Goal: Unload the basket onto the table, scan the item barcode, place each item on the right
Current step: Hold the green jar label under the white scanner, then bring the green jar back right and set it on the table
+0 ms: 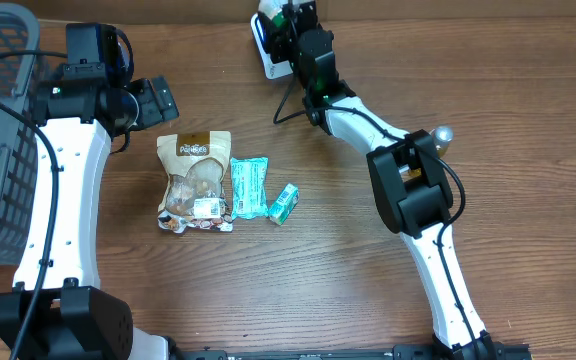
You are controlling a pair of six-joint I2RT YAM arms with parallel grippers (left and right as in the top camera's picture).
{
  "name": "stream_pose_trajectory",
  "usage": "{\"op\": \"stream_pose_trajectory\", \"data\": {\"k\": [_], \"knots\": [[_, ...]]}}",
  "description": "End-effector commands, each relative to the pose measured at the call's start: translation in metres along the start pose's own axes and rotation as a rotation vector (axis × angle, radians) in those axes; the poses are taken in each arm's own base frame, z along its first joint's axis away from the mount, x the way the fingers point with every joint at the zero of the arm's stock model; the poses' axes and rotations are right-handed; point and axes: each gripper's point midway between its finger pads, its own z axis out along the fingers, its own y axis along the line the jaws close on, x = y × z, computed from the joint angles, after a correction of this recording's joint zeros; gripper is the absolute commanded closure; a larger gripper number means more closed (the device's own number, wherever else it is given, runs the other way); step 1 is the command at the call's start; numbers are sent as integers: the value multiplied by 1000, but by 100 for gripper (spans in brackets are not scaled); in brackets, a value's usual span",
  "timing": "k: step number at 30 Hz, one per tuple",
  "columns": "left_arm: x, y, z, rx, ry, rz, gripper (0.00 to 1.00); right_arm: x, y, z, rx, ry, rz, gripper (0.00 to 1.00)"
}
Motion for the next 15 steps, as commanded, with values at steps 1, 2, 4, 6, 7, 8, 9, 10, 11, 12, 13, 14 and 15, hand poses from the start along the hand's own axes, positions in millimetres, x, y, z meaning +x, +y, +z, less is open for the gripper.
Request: {"op": "stream_pose_trajectory", "data": {"k": [1,2,4,6,7,8,9,10,11,12,13,14,15], "knots": [[-2,-2,-3,0,-11,13,0,-17,-4,1,10,-47,-5,56],[-2,-2,-3,0,-11,13,0,-18,-4,1,9,-51,-4,56],[-2,-2,-3,0,-11,13,1,-19,-3,1,8,-59,-4,56],[-2,-3,-3,0,-12,14,0,-21,-3,1,8,-67,-3,55],[-2,-2,-3,0,-11,13,0,-25,-3,1,7,-81,-2,55],[-2,-2,-3,0,-11,13,0,-29,-3,0,4,-98,-1,55],[-2,-2,-3,0,-12,13,0,-40,-1,-1,-1,-130,0,55],[-2,-3,-3,0,-12,14,0,-48,0,-2,-3,-148,2,55],[-2,-2,-3,0,-11,13,0,-67,2,-6,-6,-179,3,55],[-2,-3,-3,0,-11,14,1,-89,5,-10,-10,-206,5,55],[-2,-3,-3,0,-11,14,0,-102,7,-13,-13,-217,6,55],[-2,-3,-3,0,-11,14,1,-124,9,-19,-16,-232,6,54],[-2,-2,-3,0,-11,13,0,-144,12,-26,-18,-241,7,55]]}}
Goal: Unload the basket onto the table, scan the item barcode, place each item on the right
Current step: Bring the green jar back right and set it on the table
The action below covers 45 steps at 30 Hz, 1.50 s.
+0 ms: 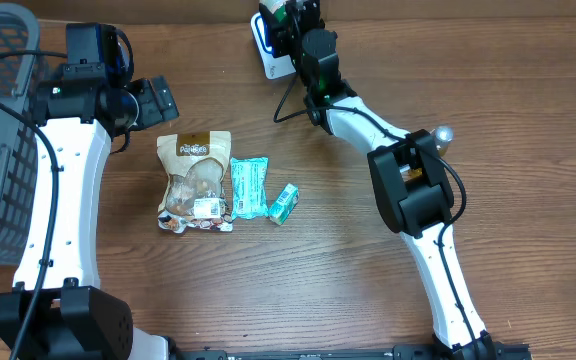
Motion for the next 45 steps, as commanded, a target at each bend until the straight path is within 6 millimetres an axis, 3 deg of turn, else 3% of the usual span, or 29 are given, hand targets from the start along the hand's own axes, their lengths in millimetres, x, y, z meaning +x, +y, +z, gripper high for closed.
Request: {"op": "stream_pose_trajectory", "data": {"k": [1,2,5,7,8,10,12,14,16,18,21,24,27,34,39,45], "knots": [[-2,-2,-3,0,-11,14,1,-146,13,-23,-14,-171,7,54],[-2,-2,-3,0,-11,13,0,-172,16,-34,-13,-161,7,53],[-2,-2,-3,0,-11,14,0,-214,20,-60,-5,-96,3,52],[-2,-3,-3,0,-11,14,0,-240,21,-85,3,-42,-1,52],[-2,-3,-3,0,-11,14,0,-255,22,-107,9,13,-4,52],[-2,-2,-3,0,-11,13,0,-260,21,-134,20,107,6,53],[-2,-2,-3,0,-11,13,0,-252,20,-165,34,234,41,56],[-2,-3,-3,0,-11,14,0,-238,23,-193,16,364,40,58],[-2,-2,-3,0,-11,13,0,-186,21,-241,22,654,44,59],[-2,-3,-3,0,-11,14,0,-144,13,-274,59,873,39,59],[-2,-2,-3,0,-11,13,0,-90,4,-323,112,1176,32,62],[-2,-2,-3,0,-11,13,0,-46,-4,-359,183,1380,66,62],[-2,-3,-3,0,-11,14,0,-6,-12,-371,251,1456,106,63],[-2,-2,-3,0,-11,13,0,58,-45,-392,403,1518,137,62],[-2,-2,-3,0,-11,13,0,93,-69,-405,472,1518,147,62],[-2,-3,-3,0,-12,14,0,119,-77,-411,493,1500,167,55]]}}
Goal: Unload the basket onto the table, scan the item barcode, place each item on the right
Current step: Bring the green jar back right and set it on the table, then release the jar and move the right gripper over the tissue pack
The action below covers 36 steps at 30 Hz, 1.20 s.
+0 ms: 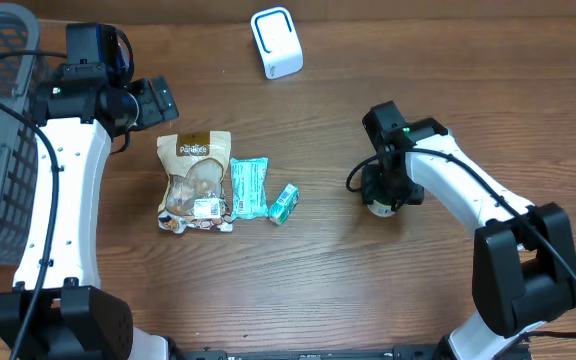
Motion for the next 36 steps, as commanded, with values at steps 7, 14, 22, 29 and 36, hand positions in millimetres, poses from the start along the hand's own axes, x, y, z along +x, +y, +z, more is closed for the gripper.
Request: {"op": "stream_pose_trajectory", "data": {"k": [7,14,22,29,36], "knots": [[-2,-3,-3,4,-11,13,0,0,-4,4,8,-21,22,20],[-2,-3,-3,4,-11,13,0,-4,-6,3,22,-39,16,0],[-2,-3,-3,4,-12,14,0,-65,41,-78,-170,-219,-2,0],[-2,-3,-3,4,-11,13,0,-71,133,-122,-541,-284,-132,0],[-2,-3,-3,4,-11,14,0,-48,168,-126,-654,-200,-92,0]]}}
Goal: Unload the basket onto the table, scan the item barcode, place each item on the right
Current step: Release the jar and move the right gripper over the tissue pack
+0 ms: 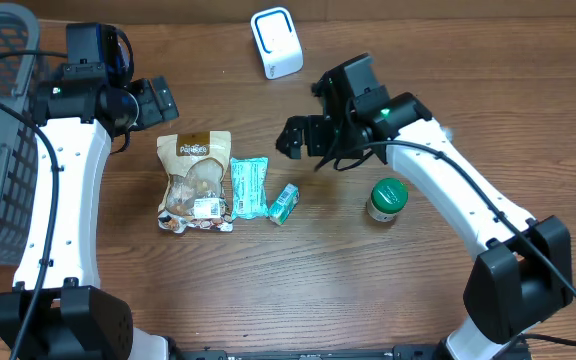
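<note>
The white barcode scanner [276, 42] stands at the back of the table. A jar with a green lid [388, 198] stands upright on the wood at the right, with nothing touching it. My right gripper [295, 138] hangs open and empty to the jar's upper left, a little above and right of a small green box [284, 203]. A teal packet [249, 187] and a bag of nuts [196, 180] lie left of the box. My left gripper [158, 100] hovers open above the bag of nuts.
A grey plastic basket sits at the left edge, beside the left arm. A cable runs from the right arm over the table near the gripper.
My right gripper was down on the green-lidded jar at the right. It has let go and now sits up and to the left, near the small green box. The left arm has not moved.
My right gripper held a green-topped item right at the scanner for two moments. Then it was low over the table at the right, on the jar. Now the jar stands alone there and the gripper is open near the other items.
</note>
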You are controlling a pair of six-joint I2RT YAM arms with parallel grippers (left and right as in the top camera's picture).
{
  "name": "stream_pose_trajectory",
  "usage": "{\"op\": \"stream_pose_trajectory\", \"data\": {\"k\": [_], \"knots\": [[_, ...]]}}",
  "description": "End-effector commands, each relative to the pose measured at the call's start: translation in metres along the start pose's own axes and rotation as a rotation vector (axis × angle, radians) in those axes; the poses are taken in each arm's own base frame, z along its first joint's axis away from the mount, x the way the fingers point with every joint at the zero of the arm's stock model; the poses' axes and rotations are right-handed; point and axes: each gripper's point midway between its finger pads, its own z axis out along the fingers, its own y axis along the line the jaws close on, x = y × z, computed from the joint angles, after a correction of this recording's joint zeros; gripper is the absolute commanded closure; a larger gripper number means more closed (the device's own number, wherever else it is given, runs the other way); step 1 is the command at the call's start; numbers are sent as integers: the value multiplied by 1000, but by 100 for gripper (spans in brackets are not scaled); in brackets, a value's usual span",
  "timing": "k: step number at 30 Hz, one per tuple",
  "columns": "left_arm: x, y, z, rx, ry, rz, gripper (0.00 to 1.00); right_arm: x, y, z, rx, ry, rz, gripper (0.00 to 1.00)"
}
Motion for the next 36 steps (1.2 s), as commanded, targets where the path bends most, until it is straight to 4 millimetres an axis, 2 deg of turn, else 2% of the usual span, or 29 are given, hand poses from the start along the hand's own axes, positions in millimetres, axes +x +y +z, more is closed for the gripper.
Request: {"op": "stream_pose_trajectory", "data": {"k": [1,4,8,12,17,28,32,36], "knots": [[-2,-3,-3,4,-11,13,0,19,6,10,42,20,169,0],[-2,-3,-3,4,-11,13,1,33,-5,24,149,-4,264,0],[-2,-3,-3,4,-11,13,0,54,15,45,120,10,249,0],[-2,-3,-3,4,-11,13,0,67,28,53,119,22,203,0],[-2,-3,-3,4,-11,13,0,71,22,54,196,-18,239,0],[-2,-3,-3,4,-11,13,1,75,21,56,205,-20,297,0],[-2,-3,-3,4,-11,13,0,70,23,56,193,-33,293,0],[-2,-3,-3,3,-11,13,0,64,11,52,210,-42,313,0]]}}
